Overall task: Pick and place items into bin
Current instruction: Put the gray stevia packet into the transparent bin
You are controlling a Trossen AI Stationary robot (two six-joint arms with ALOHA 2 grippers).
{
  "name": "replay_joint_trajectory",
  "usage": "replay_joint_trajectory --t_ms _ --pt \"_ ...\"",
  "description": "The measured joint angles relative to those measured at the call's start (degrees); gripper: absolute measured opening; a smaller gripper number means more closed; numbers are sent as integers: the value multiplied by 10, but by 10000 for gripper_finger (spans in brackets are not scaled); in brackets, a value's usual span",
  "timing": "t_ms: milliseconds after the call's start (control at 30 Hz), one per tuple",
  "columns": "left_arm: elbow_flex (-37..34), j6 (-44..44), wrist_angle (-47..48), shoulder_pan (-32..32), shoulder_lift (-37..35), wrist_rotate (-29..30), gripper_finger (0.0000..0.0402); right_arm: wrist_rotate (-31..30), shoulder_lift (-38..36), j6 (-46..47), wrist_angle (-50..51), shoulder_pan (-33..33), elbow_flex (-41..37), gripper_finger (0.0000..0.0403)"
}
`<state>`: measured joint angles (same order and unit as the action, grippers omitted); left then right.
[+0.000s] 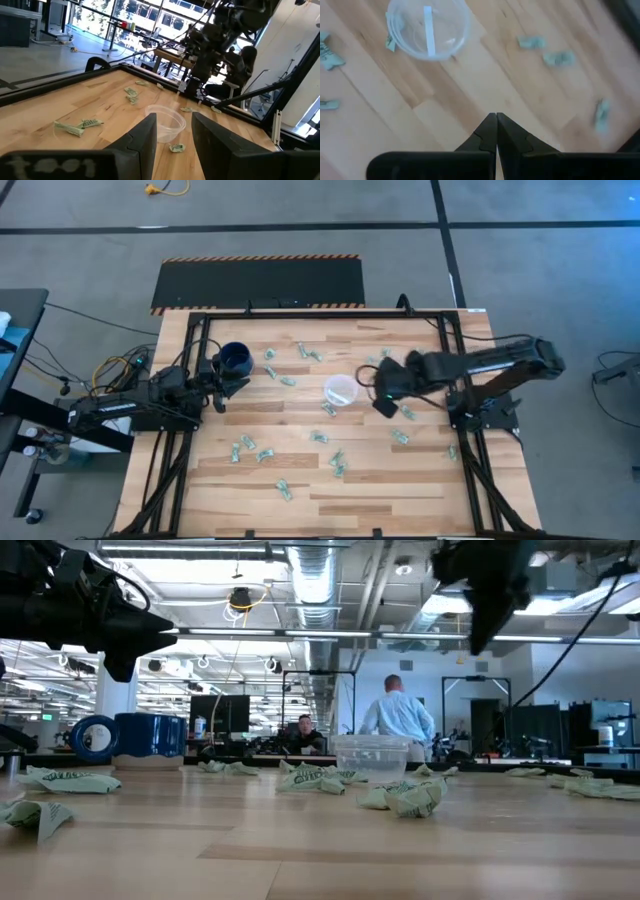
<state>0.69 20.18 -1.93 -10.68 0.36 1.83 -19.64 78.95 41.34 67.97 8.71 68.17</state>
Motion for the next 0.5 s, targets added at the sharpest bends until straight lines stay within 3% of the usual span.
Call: replay_joint_trajectory --t_ms 100,300,500 --pt "0 0 0 0 0 0 111 6 -43 99 -17 44 -58 0" --pt "0 0 -3 0 0 0 111 84 -69 258 -24 131 -136 0" --pt "0 0 -3 0 0 0 111 99 -65 277 -27 159 -165 0"
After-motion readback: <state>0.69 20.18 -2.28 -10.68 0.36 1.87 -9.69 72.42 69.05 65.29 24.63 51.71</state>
